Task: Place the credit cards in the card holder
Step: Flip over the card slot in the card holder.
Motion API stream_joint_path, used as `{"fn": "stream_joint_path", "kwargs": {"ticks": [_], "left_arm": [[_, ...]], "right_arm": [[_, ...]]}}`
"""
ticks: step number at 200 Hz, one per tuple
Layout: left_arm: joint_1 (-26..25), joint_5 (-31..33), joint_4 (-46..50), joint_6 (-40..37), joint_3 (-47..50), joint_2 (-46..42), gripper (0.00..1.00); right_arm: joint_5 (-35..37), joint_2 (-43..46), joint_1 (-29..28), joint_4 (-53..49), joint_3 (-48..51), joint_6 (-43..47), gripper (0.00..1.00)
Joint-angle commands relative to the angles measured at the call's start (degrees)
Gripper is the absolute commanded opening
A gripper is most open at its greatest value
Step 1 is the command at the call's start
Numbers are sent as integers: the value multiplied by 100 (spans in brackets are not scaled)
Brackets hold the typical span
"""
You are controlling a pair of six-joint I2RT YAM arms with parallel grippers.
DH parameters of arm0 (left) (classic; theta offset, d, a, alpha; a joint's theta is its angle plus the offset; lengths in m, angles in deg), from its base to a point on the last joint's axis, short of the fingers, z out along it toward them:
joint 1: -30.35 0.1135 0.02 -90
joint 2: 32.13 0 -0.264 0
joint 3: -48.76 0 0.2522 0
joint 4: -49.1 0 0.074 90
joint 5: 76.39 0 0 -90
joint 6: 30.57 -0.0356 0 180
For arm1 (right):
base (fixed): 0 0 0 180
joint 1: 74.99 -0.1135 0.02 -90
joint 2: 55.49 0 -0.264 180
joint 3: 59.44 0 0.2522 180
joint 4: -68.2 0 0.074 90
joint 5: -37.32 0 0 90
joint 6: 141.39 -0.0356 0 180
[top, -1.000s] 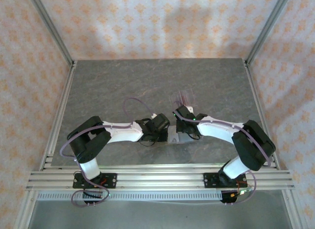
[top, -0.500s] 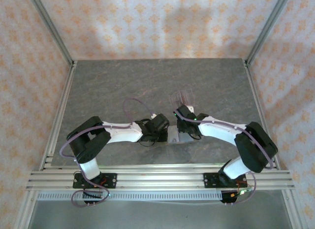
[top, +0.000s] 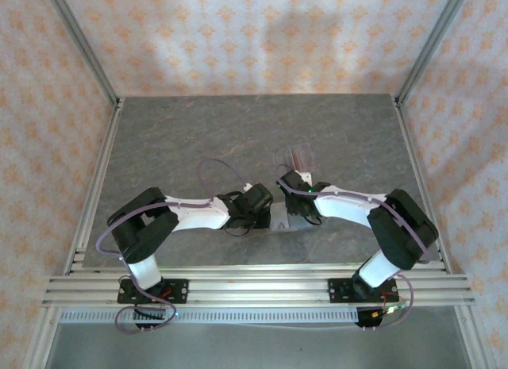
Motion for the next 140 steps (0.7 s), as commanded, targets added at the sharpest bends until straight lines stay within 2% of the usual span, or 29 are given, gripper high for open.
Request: {"fn": "stream_joint_path", "kwargs": {"ticks": [1,78,110,140], "left_arm": [[-68,-205,-25,32,220,715,12],[-63,-179,94,-3,172,672,12],[-64,-190,98,-4,139,689,11],[-63,-187,107,-12,91,754,11]], "right_arm": [[376,288,-14,-170,36,-49,35],[2,-153,-23,32,37,-52,33],[-72,-155,-18,58,117,-112,27],[-125,-19,-40,62,166,-141,14]]}}
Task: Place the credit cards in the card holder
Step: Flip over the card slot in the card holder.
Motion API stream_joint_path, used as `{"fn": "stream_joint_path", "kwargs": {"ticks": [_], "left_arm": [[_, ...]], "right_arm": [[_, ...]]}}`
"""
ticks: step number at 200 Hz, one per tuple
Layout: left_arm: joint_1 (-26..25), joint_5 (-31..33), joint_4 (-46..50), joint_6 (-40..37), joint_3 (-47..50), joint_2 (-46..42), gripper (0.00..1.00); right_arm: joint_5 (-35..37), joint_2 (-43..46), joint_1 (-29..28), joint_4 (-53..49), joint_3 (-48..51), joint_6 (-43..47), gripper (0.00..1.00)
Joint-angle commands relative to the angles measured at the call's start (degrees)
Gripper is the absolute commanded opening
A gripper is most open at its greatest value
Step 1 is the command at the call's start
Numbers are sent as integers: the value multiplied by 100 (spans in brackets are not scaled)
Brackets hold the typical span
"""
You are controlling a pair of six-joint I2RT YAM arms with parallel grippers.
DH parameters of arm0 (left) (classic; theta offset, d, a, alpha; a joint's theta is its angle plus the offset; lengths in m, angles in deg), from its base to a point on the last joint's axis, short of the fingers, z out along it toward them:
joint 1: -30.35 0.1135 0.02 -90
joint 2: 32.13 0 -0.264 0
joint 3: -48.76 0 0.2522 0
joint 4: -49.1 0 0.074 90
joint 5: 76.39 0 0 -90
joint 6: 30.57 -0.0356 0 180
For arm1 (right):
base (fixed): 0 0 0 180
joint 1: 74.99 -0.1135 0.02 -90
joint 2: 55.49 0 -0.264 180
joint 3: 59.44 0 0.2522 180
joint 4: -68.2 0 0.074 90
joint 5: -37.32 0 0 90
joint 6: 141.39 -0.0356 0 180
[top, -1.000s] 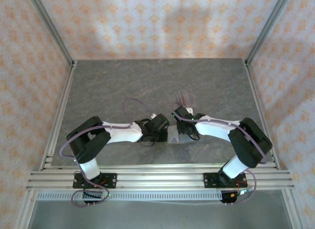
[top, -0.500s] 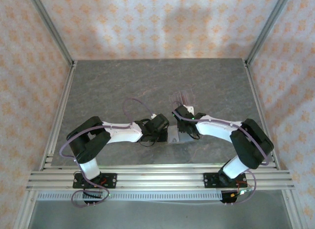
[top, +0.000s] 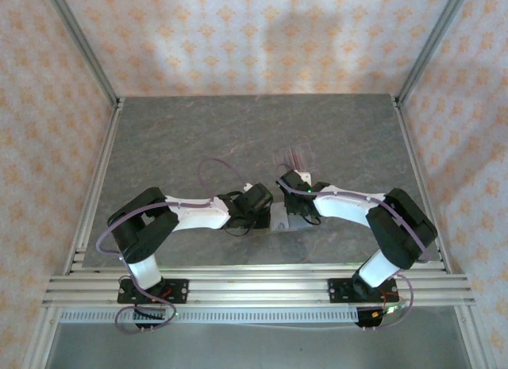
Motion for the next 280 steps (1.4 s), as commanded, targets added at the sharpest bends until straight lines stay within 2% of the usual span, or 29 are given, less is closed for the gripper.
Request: {"fn": "stream_joint_path", "kwargs": {"ticks": [1,26,60,108,175,198,226,250,261,280], "left_arm": [[-63,-192,63,-8,129,746,11],[-72,-240,-7,23,144,768,11],[-72,-214,-20,36,206,752,11],[-72,-205,-68,45,262,727,11],[-72,-233,-139,71,269,760,12],[-73,-233,-145,72,286,746,11],[-72,-234,-172,75,313,759,11],[-75,-236,-209,89,349,728,11],[-73,-231,-218,84,362,733,11],[-77,-256,-252,89,367,764,11]], "right_arm": [[-4,66,-42,-82,159,-65,14],[-159,152,-47,-63,148,-38,6],[-466,241,-47,166,247,-85,0],[-891,370,-47,446,310,-157,0],[-1947,322,-40,1060,327,-419,0],[-2012,505,-38,1135,392,-477,0],[-1843,685,-16,809,308,-377,8],[-945,1060,-4,198,232,-247,26],[-583,1129,25,-91,163,-183,29],[-352,960,149,-462,6,-42,31]]}}
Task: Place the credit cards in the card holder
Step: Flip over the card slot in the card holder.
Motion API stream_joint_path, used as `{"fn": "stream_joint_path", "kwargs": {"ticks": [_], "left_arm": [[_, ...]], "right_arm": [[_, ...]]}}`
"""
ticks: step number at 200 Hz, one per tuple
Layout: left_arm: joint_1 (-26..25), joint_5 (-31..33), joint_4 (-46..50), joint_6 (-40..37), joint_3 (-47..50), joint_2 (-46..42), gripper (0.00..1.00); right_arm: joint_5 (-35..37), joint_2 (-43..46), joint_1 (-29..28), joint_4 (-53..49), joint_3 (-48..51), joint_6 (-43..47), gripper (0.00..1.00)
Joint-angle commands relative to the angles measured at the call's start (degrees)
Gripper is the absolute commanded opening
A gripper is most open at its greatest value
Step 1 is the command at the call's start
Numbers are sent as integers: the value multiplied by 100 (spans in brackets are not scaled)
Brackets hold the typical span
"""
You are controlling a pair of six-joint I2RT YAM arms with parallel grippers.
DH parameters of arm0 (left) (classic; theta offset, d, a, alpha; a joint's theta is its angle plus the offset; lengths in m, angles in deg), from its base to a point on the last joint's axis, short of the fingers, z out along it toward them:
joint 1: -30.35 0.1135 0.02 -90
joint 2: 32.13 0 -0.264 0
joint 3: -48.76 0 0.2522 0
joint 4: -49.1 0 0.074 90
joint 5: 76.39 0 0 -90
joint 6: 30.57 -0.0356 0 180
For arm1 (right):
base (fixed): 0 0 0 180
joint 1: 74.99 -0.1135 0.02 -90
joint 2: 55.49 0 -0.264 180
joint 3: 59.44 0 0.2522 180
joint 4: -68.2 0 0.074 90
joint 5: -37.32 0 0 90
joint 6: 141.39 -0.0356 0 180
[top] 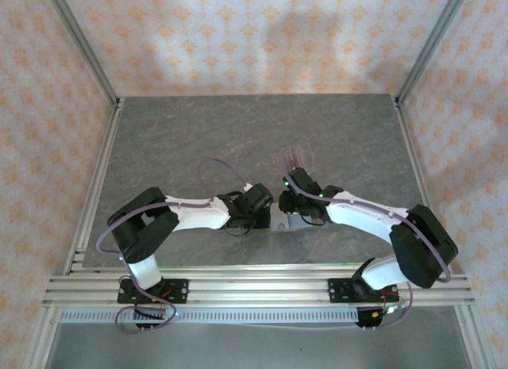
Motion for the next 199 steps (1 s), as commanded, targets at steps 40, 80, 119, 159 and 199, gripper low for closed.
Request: {"fn": "stream_joint_path", "kwargs": {"ticks": [40,80,119,159,199], "left_arm": [[-74,-255,-206,107,332,750,12],[-79,-229,-161,91,333,742,11],[-74,-229,-187,109,327,766,11],[-75,-265,-178,104,263,767,11],[-77,-242,-126,79,227,767,11]], "right_arm": [[978,-546,169,-844,-416,334,37],[999,-928,168,-759,-524,379,37],[995,-1140,153,-655,-399,271,36],[746,-1239,144,-403,-118,52,31],[569,-1203,127,-173,123,-114,18]]}}
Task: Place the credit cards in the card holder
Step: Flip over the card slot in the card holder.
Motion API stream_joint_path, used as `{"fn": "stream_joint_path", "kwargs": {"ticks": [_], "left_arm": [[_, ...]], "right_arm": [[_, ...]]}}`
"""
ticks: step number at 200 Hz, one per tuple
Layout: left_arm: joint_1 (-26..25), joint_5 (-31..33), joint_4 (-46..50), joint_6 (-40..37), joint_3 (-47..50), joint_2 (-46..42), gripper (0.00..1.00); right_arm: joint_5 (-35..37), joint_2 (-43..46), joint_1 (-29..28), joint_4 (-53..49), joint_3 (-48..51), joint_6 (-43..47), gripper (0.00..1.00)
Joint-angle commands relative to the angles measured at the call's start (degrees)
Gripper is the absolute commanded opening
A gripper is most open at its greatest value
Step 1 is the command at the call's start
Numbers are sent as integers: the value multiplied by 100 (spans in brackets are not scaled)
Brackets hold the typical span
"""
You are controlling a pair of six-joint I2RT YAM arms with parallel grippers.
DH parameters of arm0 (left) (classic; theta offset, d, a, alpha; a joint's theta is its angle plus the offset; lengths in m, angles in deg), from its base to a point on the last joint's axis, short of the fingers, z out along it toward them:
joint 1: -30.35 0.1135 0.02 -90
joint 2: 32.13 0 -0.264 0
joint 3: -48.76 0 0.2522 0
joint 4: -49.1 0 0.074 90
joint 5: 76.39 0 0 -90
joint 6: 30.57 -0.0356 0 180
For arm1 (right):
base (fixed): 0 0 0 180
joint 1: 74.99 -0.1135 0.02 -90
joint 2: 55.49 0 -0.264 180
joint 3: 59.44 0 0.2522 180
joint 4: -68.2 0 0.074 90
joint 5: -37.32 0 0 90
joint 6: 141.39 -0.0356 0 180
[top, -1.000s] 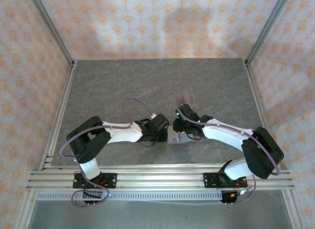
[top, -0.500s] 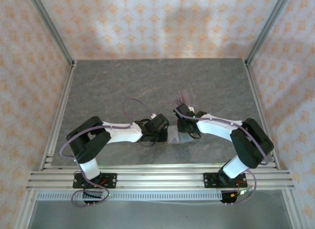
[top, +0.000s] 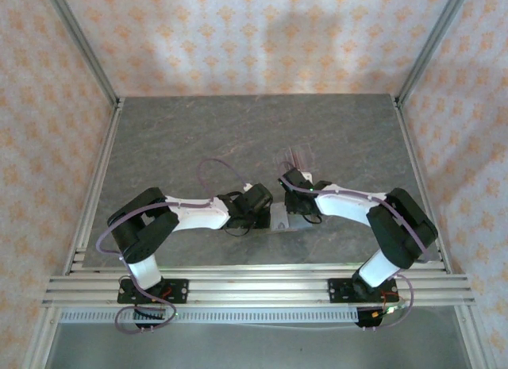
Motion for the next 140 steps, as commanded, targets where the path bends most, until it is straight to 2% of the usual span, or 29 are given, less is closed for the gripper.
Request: {"fn": "stream_joint_path", "kwargs": {"ticks": [1,32,90,133,140], "left_arm": [[-75,-240,-113,81,218,767,11],[-75,-264,-187,99,231,1019,11],[-101,-204,-290,135,264,1075,11],[-127,-207,-318,126,236,1145,11],[-127,-205,-322,126,239,1151,11]], "right_arm": [[-190,-177,-10,43,364,-196,17],[-60,287,-37,-137,268,-149,0],[-395,592,-159,-328,-248,-137,0],[-994,544,-185,169,-99,-453,0],[-1102,525,-186,289,-52,-529,2]]}}
